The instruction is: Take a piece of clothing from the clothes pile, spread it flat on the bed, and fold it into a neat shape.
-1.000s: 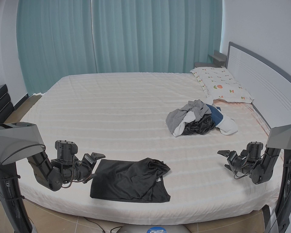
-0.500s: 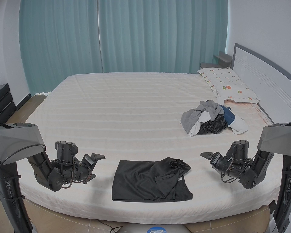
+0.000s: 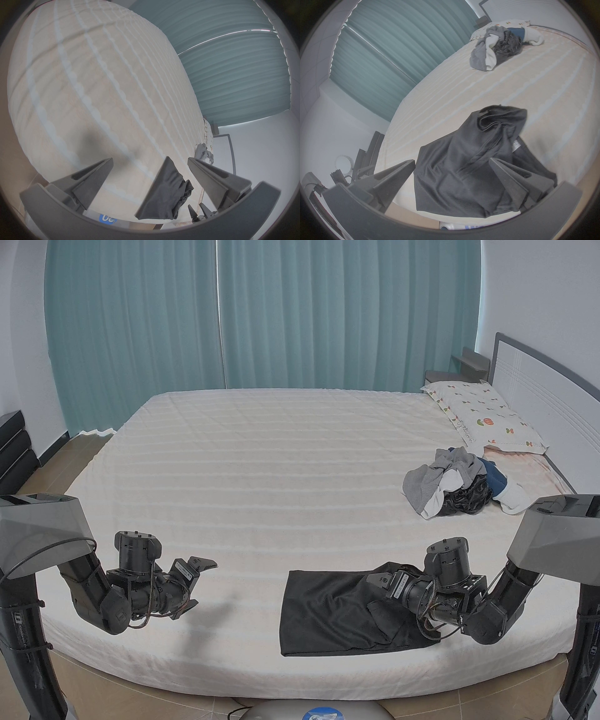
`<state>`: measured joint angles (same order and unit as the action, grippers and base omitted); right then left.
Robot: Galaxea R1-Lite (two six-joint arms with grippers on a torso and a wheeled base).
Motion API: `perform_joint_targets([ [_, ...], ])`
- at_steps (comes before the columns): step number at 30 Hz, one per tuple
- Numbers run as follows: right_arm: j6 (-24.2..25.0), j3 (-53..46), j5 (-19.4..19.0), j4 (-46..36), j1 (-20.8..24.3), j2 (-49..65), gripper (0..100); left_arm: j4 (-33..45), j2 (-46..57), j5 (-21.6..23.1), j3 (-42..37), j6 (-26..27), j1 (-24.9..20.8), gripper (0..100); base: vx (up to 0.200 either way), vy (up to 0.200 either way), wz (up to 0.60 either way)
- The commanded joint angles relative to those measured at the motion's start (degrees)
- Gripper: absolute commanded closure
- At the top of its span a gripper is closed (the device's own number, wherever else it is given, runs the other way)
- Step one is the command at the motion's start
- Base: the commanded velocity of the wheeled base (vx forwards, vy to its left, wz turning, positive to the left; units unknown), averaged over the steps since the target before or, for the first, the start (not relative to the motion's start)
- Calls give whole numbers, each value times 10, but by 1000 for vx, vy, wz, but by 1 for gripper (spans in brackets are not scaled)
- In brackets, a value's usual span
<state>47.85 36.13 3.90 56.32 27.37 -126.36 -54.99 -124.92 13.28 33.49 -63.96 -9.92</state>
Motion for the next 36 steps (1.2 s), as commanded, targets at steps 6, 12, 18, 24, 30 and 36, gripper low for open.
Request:
perform_joint_targets([
  [6,-60,17,71,-2,-3,-57,0,0,-5,-2,0,9,-1,0,0,0,0],
  [12,-95,11,97,4,3,-72,0,0,-6,-3,-1,17,-1,0,0,0,0],
  [18,-108,2,100,3,5,-73,0,0,-6,-3,-1,17,-1,0,0,0,0],
  [24,-124,-11,108,4,11,-69,100,0,-6,-3,-1,17,-1,0,0,0,0],
  [30,-147,-28,116,5,11,-62,100,0,-7,-3,-1,17,-1,0,0,0,0],
  [36,-157,-64,115,-2,3,-15,100,0,-6,-3,-1,17,-1,0,0,0,0],
])
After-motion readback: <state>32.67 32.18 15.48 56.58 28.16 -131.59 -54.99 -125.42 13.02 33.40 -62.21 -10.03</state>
